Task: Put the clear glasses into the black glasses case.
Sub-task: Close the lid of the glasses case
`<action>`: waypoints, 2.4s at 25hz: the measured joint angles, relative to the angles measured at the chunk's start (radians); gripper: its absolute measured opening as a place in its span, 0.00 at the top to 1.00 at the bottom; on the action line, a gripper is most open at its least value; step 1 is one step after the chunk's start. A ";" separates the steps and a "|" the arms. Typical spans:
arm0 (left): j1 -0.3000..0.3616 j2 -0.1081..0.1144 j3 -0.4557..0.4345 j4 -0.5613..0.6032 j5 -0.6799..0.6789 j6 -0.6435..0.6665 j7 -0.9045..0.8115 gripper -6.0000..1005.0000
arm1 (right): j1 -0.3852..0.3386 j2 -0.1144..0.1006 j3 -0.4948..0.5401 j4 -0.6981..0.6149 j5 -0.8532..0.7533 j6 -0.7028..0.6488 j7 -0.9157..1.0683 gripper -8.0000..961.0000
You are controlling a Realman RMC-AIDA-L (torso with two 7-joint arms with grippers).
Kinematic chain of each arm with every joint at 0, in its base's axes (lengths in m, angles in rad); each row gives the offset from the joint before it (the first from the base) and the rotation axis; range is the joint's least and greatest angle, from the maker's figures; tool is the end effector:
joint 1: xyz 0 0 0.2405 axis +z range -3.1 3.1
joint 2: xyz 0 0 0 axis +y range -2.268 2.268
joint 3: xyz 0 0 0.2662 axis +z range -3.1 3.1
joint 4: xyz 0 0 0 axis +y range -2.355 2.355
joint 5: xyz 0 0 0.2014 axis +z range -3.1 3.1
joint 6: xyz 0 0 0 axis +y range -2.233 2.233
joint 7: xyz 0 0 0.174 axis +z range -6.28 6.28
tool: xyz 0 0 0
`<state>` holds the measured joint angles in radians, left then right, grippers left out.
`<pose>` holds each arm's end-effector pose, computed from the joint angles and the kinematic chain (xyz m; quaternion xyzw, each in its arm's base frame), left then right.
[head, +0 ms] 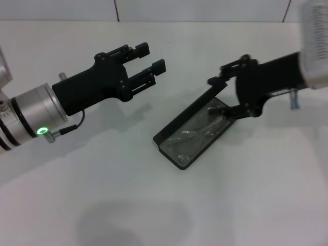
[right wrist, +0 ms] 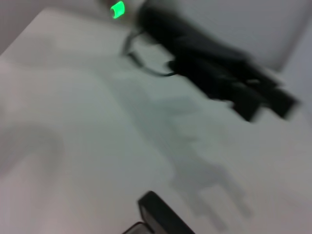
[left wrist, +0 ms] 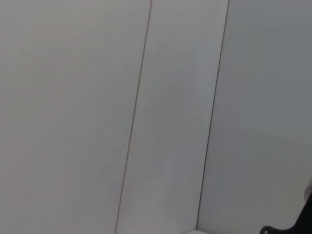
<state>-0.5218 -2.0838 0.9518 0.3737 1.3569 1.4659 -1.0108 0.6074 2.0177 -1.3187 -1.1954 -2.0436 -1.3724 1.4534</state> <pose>-0.2197 0.3469 -0.0461 -0.8739 -0.1639 -0.4058 0.2118 0.1522 0.3770 -0.0328 -0.9827 -0.1366 0.0196 0.1239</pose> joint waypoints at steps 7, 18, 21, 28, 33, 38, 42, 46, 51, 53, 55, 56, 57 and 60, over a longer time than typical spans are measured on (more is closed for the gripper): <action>0.009 0.001 -0.004 0.023 -0.011 0.004 -0.013 0.40 | 0.102 0.005 -0.147 -0.048 -0.178 0.019 0.146 0.37; 0.085 0.028 -0.007 0.099 -0.107 0.031 -0.069 0.40 | 0.168 0.009 -0.247 0.016 -0.229 0.116 0.189 0.38; 0.087 0.028 -0.007 0.100 -0.108 0.031 -0.069 0.40 | 0.187 0.009 -0.271 0.050 -0.229 0.149 0.196 0.38; 0.083 0.026 -0.007 0.099 -0.104 0.031 -0.065 0.40 | 0.203 0.010 -0.287 0.086 -0.219 0.213 0.243 0.61; 0.083 0.026 -0.007 0.099 -0.103 0.030 -0.063 0.40 | 0.155 0.010 -0.333 0.029 -0.261 0.307 0.338 0.76; 0.078 0.026 -0.005 0.096 -0.103 0.027 -0.066 0.40 | 0.126 0.010 -0.364 -0.005 -0.286 0.319 0.362 0.79; 0.078 0.026 -0.004 0.097 -0.103 0.026 -0.067 0.40 | 0.124 0.010 -0.372 -0.010 -0.284 0.307 0.370 0.78; 0.079 0.027 -0.003 0.098 -0.104 0.026 -0.068 0.40 | 0.113 0.010 -0.372 -0.028 -0.283 0.284 0.376 0.77; 0.079 0.027 -0.001 0.099 -0.104 0.026 -0.068 0.40 | 0.088 0.010 -0.371 -0.060 -0.282 0.280 0.376 0.76; 0.079 0.028 -0.001 0.099 -0.104 0.026 -0.068 0.40 | 0.088 0.010 -0.371 -0.061 -0.281 0.280 0.378 0.76; 0.079 0.028 -0.001 0.099 -0.103 0.027 -0.069 0.40 | 0.088 0.010 -0.371 -0.061 -0.281 0.279 0.383 0.75; 0.079 0.028 -0.001 0.099 -0.103 0.027 -0.069 0.40 | 0.087 0.010 -0.371 -0.061 -0.281 0.278 0.386 0.75; 0.080 0.028 -0.001 0.099 -0.103 0.028 -0.069 0.40 | 0.087 0.010 -0.371 -0.061 -0.280 0.278 0.389 0.75; 0.082 0.028 0.000 0.099 -0.103 0.029 -0.069 0.40 | 0.084 0.010 -0.372 -0.066 -0.275 0.277 0.390 0.71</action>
<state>-0.4394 -2.0556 0.9520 0.4725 1.2542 1.4948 -1.0798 0.6909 2.0278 -1.6904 -1.2611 -2.3190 -1.0952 1.8433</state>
